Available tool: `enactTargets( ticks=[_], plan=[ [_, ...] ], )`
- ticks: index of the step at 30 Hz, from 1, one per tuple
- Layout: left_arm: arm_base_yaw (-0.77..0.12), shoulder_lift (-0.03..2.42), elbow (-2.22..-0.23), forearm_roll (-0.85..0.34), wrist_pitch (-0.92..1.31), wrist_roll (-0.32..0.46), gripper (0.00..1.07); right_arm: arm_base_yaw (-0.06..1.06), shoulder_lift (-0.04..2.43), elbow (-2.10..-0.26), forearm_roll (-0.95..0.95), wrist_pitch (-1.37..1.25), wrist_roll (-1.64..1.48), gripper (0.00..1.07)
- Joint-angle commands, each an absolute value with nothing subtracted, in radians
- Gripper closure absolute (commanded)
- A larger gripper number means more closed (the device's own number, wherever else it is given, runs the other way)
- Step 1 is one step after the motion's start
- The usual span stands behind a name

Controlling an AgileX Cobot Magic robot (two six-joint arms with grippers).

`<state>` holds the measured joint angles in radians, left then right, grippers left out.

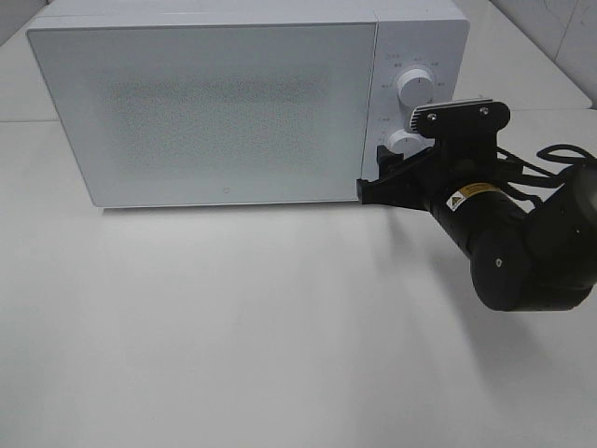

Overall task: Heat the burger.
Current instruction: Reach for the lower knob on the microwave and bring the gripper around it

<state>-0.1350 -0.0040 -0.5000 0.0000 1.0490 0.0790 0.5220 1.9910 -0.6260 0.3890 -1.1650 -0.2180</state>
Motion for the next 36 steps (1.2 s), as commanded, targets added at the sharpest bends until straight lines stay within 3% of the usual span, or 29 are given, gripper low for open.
enactTargets(
  ticks=[1, 36],
  plan=[
    [-0.132, -0.025, -0.497, -0.005, 1.035, 0.080, 1.06, 0.521, 1.992, -0.653, 0.384, -1.172, -0.210, 0.41],
    [-0.132, -0.025, -0.497, -0.005, 1.035, 0.080, 1.06, 0.521, 1.996, -0.705, 0.436, -1.124, -0.214, 0.43]
  ],
)
